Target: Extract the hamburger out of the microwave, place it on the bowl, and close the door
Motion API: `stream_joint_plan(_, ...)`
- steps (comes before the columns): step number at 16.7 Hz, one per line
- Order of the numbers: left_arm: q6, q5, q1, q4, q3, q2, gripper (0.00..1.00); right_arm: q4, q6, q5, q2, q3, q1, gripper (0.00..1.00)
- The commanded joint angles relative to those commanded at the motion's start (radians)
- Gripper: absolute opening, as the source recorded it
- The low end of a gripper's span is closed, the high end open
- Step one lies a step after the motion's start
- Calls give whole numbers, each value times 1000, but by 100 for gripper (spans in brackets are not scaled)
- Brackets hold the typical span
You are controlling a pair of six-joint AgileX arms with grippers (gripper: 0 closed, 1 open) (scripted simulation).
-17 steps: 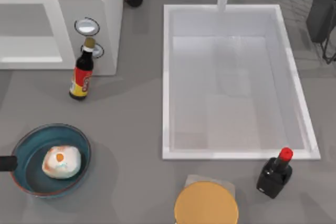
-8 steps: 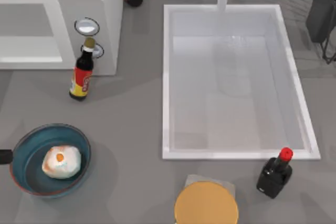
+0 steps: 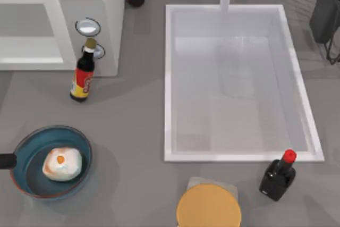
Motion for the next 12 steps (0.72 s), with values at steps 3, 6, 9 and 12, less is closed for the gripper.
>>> stream_joint_plan(3,-1,-69,-69,-126,10,-111,0,0,0,0,0,0,0,100)
stream_joint_plan(6,-2,-114,-113,-187,16,-171,0,0,0,0,0,0,0,100)
stream_joint_plan(9,-3,-111,-110,-185,14,-168,0,0,0,0,0,0,0,100)
stream_joint_plan(12,-2,-122,-121,-147,34,-127,0,0,0,0,0,0,0,100)
